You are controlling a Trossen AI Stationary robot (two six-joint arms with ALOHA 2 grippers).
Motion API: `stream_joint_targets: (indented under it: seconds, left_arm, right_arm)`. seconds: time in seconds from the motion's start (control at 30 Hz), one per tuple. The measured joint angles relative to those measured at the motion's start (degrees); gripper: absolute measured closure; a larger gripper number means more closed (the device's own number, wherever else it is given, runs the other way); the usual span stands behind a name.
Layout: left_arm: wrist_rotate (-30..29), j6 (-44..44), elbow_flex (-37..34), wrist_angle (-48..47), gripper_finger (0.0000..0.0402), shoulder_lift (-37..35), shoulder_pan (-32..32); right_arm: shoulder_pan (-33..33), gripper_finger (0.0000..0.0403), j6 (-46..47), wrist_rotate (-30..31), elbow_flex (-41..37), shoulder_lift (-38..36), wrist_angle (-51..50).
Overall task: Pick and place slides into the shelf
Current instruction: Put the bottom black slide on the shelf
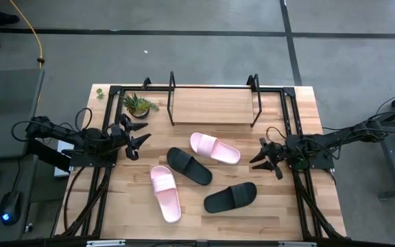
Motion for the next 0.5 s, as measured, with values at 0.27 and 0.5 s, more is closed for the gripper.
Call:
stream_joint_targets:
  seconds: [0.27, 0.5]
  left_arm:
    - [8.2, -14.9, 0.0, -4.8, 0.019, 0.0, 0.0]
    - [9.1, -18.6, 0.0, -4.4, 0.019, 0.0, 0.0]
  right_arm:
    - [0.0, 0.0288, 12.5, 2.1, 0.0, 0.0, 4.3]
    - [0.0, 0.0288, 11.5, 11.2, 0.0, 0.0, 4.4]
